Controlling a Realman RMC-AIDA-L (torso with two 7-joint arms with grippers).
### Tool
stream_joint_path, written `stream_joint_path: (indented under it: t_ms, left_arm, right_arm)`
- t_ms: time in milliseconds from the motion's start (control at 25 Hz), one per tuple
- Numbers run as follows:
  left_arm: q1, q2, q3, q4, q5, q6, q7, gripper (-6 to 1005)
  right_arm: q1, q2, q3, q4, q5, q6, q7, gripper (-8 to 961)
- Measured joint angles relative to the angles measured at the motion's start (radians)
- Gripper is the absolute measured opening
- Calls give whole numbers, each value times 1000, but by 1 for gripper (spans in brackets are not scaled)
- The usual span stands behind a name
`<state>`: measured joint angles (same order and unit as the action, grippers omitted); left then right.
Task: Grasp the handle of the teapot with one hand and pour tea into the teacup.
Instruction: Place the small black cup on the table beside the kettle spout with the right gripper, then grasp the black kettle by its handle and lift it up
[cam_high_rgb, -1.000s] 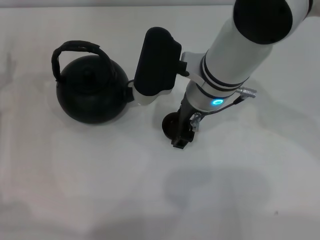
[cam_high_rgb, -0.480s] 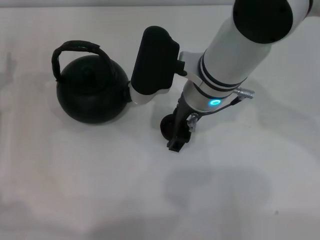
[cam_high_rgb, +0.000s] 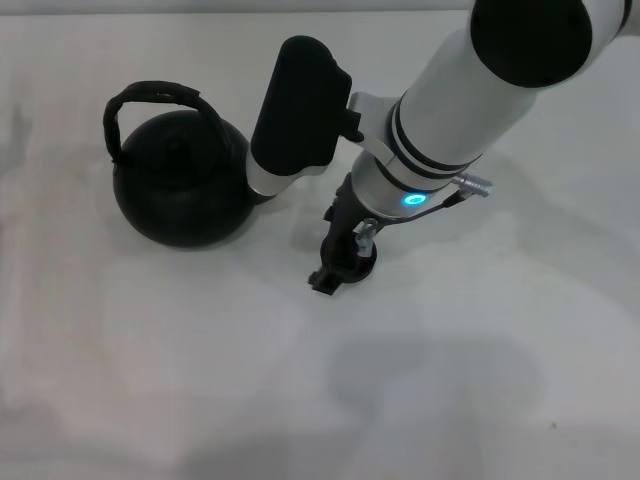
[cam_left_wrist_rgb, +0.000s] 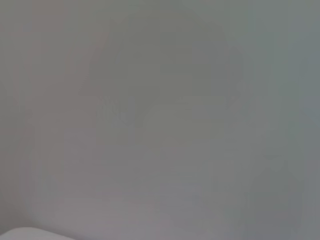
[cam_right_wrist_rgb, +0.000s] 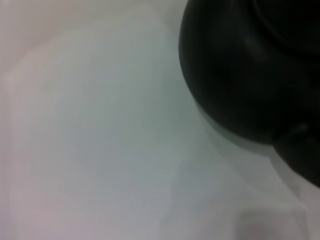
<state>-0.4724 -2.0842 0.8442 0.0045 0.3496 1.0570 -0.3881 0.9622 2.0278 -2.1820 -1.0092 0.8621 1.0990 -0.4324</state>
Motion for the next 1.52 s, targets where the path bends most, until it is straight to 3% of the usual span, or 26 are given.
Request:
stream_joint_path:
  t_ms: [240, 440, 880, 1160, 1360, 1520]
  left_arm:
    - [2, 3, 3, 2, 3, 0, 0, 880]
    - [4, 2, 4, 1, 7, 0, 2, 879]
    - [11, 1, 4, 2, 8, 0, 0, 880]
    - [8, 1, 4, 1, 8, 1, 0, 880]
    - [7, 1, 4, -1, 8, 1, 0, 879]
    - [8, 2, 4, 1, 8, -2, 2, 880]
  right_arm:
    - [-13, 0, 31, 11, 52, -40, -12, 867]
    - [-78, 0, 156, 8, 63, -23, -77, 866]
    - [-224, -11, 629, 124, 133, 117, -360, 864]
    - [-260, -23, 952, 267, 151, 205, -463, 862]
    - [-328, -16, 1302, 356, 234, 181, -594, 862]
    - [-378, -15, 1409, 411, 392, 79, -702, 861]
